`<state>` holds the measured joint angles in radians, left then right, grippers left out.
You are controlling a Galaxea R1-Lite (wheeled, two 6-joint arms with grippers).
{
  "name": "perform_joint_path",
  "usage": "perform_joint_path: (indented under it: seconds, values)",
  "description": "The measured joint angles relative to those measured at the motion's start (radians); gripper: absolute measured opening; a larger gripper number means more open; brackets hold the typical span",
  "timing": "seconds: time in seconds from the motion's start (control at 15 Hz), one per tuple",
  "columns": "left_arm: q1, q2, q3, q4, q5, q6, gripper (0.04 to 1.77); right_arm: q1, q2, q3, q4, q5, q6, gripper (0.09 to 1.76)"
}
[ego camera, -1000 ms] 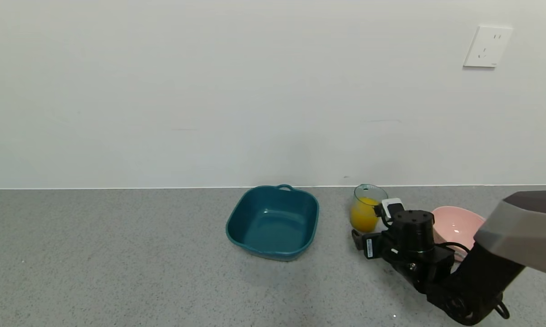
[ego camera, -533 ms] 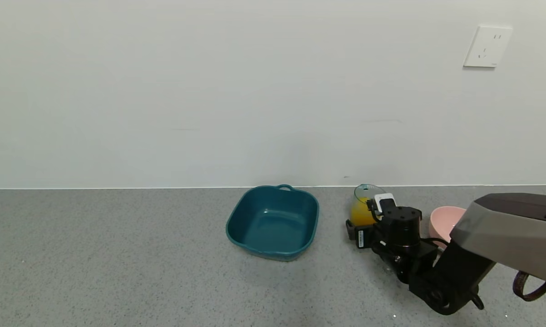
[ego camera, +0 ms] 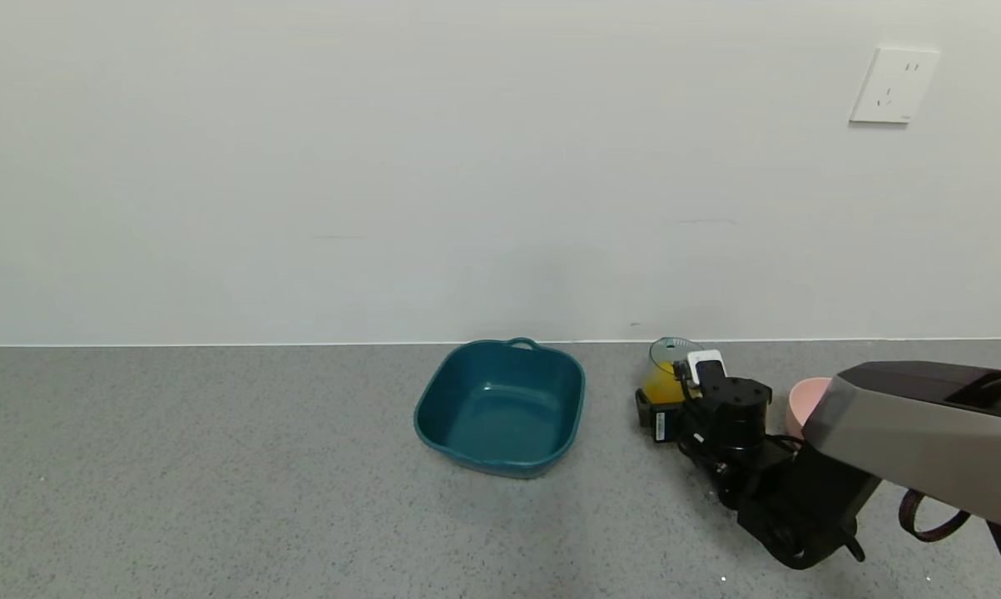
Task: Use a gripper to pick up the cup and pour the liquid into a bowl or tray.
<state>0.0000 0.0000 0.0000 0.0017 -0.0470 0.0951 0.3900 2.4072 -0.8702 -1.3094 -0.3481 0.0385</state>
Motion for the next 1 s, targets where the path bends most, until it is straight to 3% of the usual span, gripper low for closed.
perform_joint_path:
  seconds: [1.0]
  values:
    - [0.000,0.000,0.000,0.000,0.000,0.000,1.72,-0.024,0.076,-0.113,-0.040,0.025,0.039,1.71]
